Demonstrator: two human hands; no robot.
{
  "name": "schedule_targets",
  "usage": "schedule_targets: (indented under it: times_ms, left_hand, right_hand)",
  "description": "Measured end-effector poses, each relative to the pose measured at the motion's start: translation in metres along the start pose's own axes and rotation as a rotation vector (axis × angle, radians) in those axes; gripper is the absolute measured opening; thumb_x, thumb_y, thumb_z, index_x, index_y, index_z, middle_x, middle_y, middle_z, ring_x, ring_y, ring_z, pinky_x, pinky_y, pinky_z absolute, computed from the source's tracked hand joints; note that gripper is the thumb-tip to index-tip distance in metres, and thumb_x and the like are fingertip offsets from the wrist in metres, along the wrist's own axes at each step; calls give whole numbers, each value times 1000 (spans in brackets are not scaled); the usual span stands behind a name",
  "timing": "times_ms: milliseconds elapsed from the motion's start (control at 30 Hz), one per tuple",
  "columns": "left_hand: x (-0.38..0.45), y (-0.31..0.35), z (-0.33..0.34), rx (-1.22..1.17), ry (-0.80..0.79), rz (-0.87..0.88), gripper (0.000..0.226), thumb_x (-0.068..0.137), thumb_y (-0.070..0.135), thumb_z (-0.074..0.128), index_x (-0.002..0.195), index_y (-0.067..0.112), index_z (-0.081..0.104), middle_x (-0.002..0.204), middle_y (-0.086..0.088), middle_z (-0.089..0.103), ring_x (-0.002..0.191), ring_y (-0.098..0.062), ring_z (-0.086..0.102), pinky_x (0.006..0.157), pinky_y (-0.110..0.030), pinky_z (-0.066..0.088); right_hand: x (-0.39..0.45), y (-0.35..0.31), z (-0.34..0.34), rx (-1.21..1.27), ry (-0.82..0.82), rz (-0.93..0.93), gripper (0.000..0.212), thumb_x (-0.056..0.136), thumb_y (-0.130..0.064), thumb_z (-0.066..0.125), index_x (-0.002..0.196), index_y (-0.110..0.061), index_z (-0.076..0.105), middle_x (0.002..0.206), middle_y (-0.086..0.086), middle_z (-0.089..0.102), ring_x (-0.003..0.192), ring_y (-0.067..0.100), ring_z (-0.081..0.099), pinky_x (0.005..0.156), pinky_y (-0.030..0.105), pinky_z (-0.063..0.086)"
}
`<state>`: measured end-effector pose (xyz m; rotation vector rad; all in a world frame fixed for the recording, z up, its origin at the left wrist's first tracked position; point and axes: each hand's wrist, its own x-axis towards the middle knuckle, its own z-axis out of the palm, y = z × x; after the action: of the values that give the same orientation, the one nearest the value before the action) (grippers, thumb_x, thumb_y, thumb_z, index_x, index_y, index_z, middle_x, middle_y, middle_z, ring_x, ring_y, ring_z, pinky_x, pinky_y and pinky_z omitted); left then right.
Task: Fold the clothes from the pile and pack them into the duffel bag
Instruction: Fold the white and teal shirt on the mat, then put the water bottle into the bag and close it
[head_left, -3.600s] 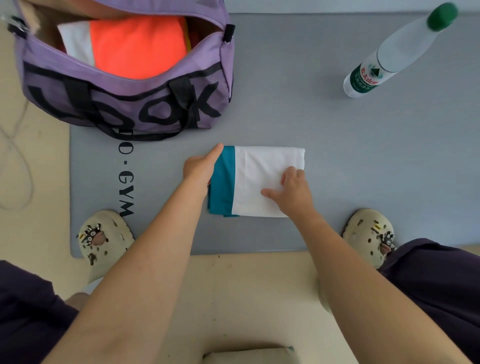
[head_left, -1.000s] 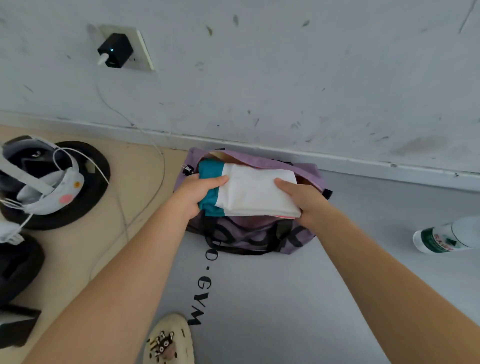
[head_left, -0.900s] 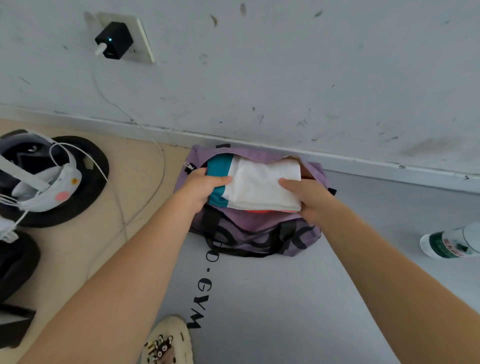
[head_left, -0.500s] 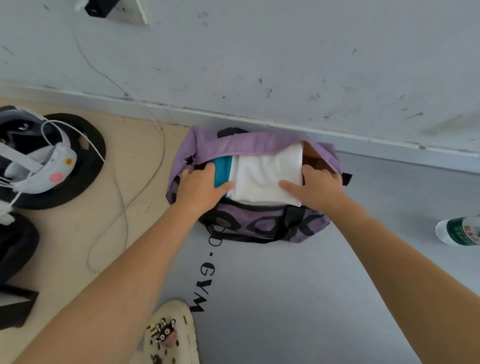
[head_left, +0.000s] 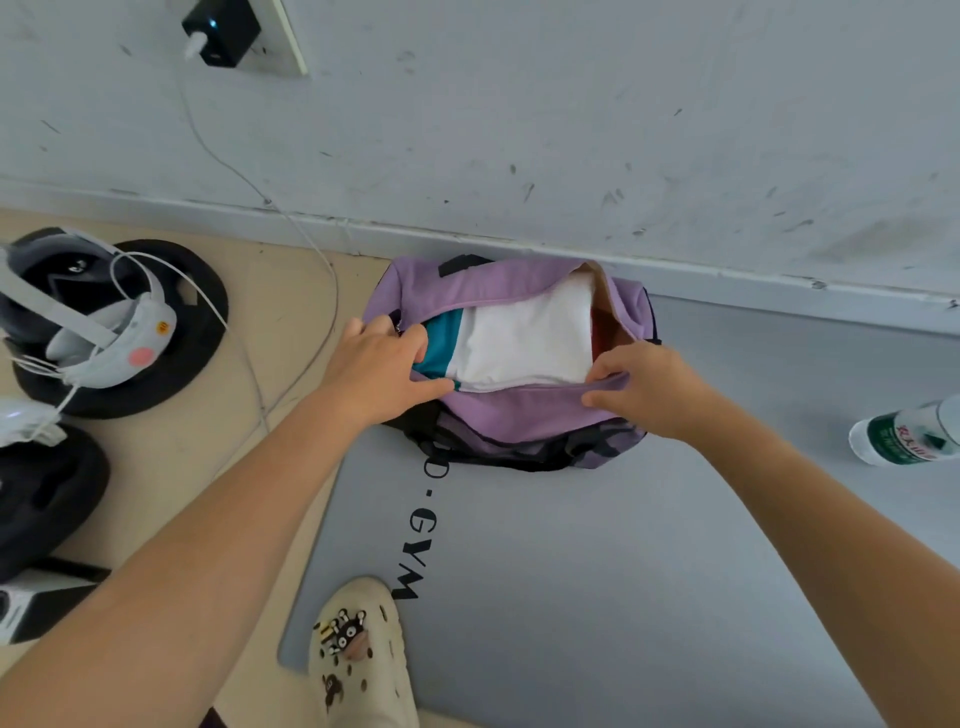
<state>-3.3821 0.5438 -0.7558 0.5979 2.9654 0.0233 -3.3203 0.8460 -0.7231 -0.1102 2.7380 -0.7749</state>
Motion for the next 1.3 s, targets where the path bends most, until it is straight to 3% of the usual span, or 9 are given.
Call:
schedule_targets:
  times_ms: [67,200,400,467,667,833,967,1067,1300]
  left_hand:
    - [-1,-1,2,60,-90,33,55,81,77,43,95,24,45,99,0,60,102,-19,46,87,-36,31]
    - [-3,0,0,78,-138,-2,62,80,81,31,102,24,45,104,-1,60,109,-21,47,90,-37,30]
    - [-3,3,-24,-21,366,4,50,89,68,36,82,26,62,75,7,60,84,-20,49,75,-34,24]
    - [2,11,-26,-87,369,83,57,87,69,39,75,23,70,80,7,61,90,-21,49,80,-34,26]
    - [18,31,-5,-194,-45,161,62,80,83,31,60,27,48,74,7,61,111,-30,49,87,-38,41]
    - [24,-14,-17,167,92,58,76,85,78,-1,65,25,49,66,3,59,64,-20,50,85,-40,36]
    - [16,-3,-45,279,135,49,71,91,72,11,108,19,54,72,-3,63,62,-24,48,75,-39,28]
    - [7,21,-77,225,159,63,69,90,72,13,103,17,52,54,3,41,51,-22,33,74,-38,23]
    - [-22,110,-96,193,251,171,72,90,74,12,104,17,55,52,-3,57,46,-20,29,70,-37,24]
  right_hand:
    - [-2,-6,-2,-84,-56,-58,15,87,-27,70,98,-19,74,89,-16,63,89,10,56,93,27,40]
    - [-3,-5,-3,126,13,-78,6,86,-26,71,90,-23,73,82,-20,64,79,-3,57,73,6,37]
    - [9,13,1,421,209,51,2,87,-25,71,85,-26,71,82,-18,64,77,-14,55,69,5,38]
    - [12,15,4,386,179,24,9,85,-26,71,80,-33,68,81,-19,64,80,-10,57,67,3,38]
    - [22,33,1,-9,45,-44,28,86,-50,64,69,-28,57,72,-6,60,72,9,55,67,24,43]
    - [13,58,-15,-528,56,-5,51,79,-75,36,72,-26,46,72,-3,51,71,21,47,79,35,33]
    - [-6,57,-32,-706,218,-46,54,82,-74,32,91,-26,57,78,-4,56,82,20,54,78,36,29]
    - [-31,60,-57,-744,287,-10,64,82,-78,27,106,-28,59,92,-2,67,92,20,55,77,36,28]
    - [-130,89,-104,-751,361,138,72,82,-79,13,102,-26,57,87,-3,68,90,21,54,78,37,24]
